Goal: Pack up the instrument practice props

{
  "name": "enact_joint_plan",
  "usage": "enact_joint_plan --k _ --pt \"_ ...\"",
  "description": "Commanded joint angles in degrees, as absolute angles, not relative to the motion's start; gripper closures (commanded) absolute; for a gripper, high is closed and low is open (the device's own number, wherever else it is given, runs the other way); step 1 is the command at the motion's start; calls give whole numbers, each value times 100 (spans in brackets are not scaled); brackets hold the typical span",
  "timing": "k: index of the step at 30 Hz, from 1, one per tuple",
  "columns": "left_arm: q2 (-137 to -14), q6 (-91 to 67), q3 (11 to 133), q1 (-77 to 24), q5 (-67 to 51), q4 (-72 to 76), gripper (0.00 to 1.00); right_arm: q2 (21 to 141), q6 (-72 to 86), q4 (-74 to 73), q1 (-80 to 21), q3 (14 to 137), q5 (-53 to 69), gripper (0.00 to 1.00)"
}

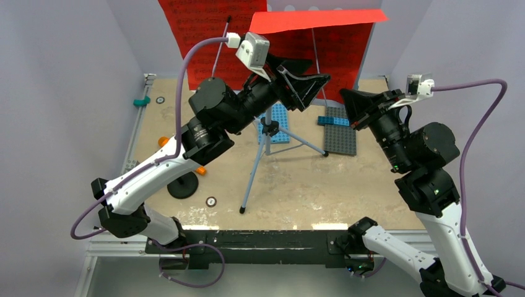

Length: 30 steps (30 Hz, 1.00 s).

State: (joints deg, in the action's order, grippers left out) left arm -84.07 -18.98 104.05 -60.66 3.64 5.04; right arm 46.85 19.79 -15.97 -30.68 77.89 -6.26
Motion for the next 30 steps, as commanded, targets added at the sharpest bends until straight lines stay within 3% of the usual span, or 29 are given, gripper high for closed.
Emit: enact_joint_plan --k 1,4,11,18,30 --pt "-8512 -1925 10678 -6004 288 678 39 4658 1839 -1362 -3050 7968 -541 93" --pt "-8553 -1924 10701 -5992 293 748 48 4650 1803 -1378 -3048 7954 -554 99" --pt "-8659 -1899 10783 -5985 290 830 57 4658 1784 -1413 -3050 7954 -513 100" --pt "-8659 -1890 10815 -5985 318 998 60 4645 1784 -1450 -3050 7926 -501 100" --pt "-8801 -1894 10895 -5977 331 1021 74 4619 1829 -1476 -3050 7884 -466 100"
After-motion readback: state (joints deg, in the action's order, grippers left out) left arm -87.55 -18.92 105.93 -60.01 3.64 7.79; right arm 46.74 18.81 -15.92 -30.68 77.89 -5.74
